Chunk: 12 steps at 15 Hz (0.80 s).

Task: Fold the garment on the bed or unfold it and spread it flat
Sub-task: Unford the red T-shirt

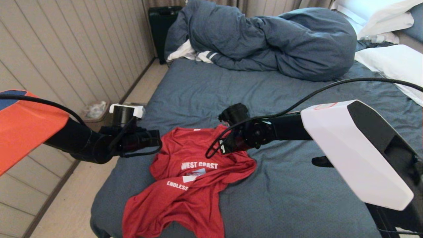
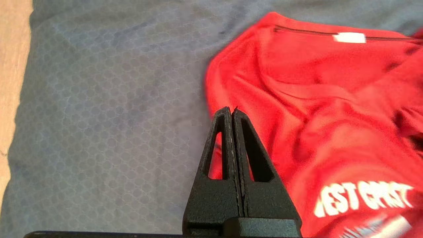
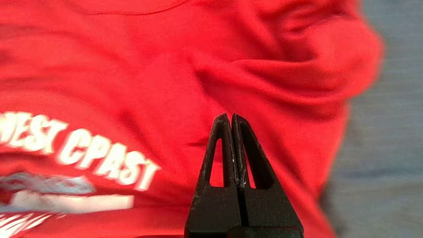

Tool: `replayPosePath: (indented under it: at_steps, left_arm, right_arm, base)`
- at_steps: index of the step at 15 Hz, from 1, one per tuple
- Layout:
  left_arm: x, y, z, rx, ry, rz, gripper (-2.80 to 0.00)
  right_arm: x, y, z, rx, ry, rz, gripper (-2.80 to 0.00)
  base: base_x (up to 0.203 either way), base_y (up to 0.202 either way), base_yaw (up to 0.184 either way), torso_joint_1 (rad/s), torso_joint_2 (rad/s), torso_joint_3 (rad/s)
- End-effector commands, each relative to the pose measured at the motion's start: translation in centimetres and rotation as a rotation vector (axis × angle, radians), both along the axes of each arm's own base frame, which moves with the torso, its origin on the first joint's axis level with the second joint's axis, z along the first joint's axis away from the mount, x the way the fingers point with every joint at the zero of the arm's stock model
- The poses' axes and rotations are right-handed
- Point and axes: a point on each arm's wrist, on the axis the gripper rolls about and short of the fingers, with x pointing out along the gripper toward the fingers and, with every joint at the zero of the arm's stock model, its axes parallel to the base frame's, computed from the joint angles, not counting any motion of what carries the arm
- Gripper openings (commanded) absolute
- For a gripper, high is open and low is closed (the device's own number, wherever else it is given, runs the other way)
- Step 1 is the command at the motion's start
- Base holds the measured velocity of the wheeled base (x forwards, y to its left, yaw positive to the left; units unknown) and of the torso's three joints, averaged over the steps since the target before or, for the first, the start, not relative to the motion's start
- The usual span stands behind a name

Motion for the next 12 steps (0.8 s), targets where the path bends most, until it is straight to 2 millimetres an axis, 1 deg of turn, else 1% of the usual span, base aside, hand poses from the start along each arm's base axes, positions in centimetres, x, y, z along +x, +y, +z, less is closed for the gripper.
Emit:
replayPosePath:
  at_steps: [1,3,5,6,8,12]
  left_arm:
    - [-0.2,0.1,0.4,-0.004,-0.008,0.002,-2.8]
    - [-0.3,0.0,0.4,-0.005,-0.007,-0.002,-2.8]
    - [-0.4,0.0,0.4,-0.005,-0.006,-0.005,-2.8]
    - [-0.5,0.0,0.4,-0.005,-0.005,-0.004,-2.8]
    - [-0.6,0.0,0.5,-0.005,-0.007,-0.005,-2.8]
    - [-0.7,0.1,0.5,-0.008,-0.015,-0.004,-2.8]
  right_arm:
    - [0.3,0.4,-1.1,-0.008,0.015,0.002,-2.8]
    - [0.4,0.7,-1.1,0.0,0.009,0.003,-2.8]
    - [-0.1,1.3,-0.6,-0.003,-0.005,0.005,-2.8]
    - [-0.2,1.5,-0.7,-0.025,-0.022,-0.008,0.0]
    - [-0.3,1.7,-0.3,-0.029,-0.041,0.003,0.0]
    - [-0.5,2.4,-0.7,-0.03,-0.039,0.017,0.0]
  base:
    - [0.0,0.0,0.0,0.0,0.0,0.0]
    - [0.0,0.0,0.0,0.0,0.0,0.0]
    - [0.0,0.0,0.0,0.0,0.0,0.0]
    - [0.0,0.0,0.0,0.0,0.0,0.0]
    - [0.0,0.0,0.0,0.0,0.0,0.0]
    - [0.0,0.0,0.0,0.0,0.0,0.0]
